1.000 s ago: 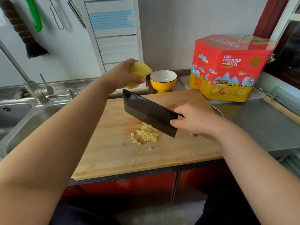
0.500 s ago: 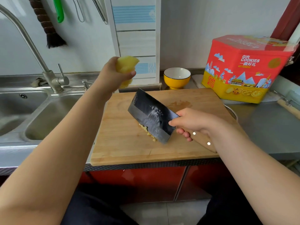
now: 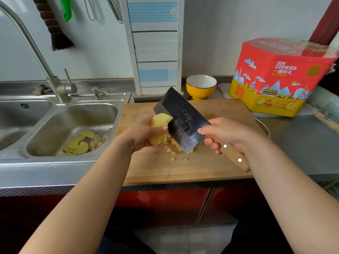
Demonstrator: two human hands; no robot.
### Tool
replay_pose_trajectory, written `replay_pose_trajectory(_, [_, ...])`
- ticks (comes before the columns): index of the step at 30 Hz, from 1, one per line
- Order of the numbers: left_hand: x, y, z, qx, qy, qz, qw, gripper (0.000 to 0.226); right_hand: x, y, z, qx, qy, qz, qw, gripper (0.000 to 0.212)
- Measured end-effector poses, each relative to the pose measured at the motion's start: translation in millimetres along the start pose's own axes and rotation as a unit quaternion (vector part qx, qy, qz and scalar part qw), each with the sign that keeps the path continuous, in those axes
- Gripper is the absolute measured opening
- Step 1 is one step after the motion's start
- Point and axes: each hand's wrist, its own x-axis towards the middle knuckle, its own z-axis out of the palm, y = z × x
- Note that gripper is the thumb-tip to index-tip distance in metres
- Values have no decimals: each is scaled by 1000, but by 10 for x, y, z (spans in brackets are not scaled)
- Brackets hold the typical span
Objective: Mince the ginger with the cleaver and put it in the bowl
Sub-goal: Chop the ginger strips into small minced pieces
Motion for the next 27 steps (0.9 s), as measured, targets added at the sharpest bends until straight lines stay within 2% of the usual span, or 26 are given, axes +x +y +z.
replay_pose_trajectory(3, [11,3,-71,-12,3,0,1000,47,-5,7,-39,0,0,1,1000,16])
replay_pose_trajectory(8, [6,31,-114,-44,-66,6,997,55,-10,1,-5,9,-8,-1,1000,18])
replay_pose_trajectory(15, [-48,-7,-138,-38,-86,-14,995,49,-26,-2,-23,-1,8,-19,1000,20])
replay_pose_trajectory(22, [-146,57,-380,-90,-65,33,993,56,-90,-30,-2,6,-14,-16,1000,17])
replay_pose_trajectory(25, [-201,116,-463,-110,-31,56,992,42,-130,-31,100,-3,-47,-4,999,12])
replay_pose_trajectory(27, [-217,158,-496,-116,-6,63,991,42,-135,-25,185,-17,-64,1,998,11])
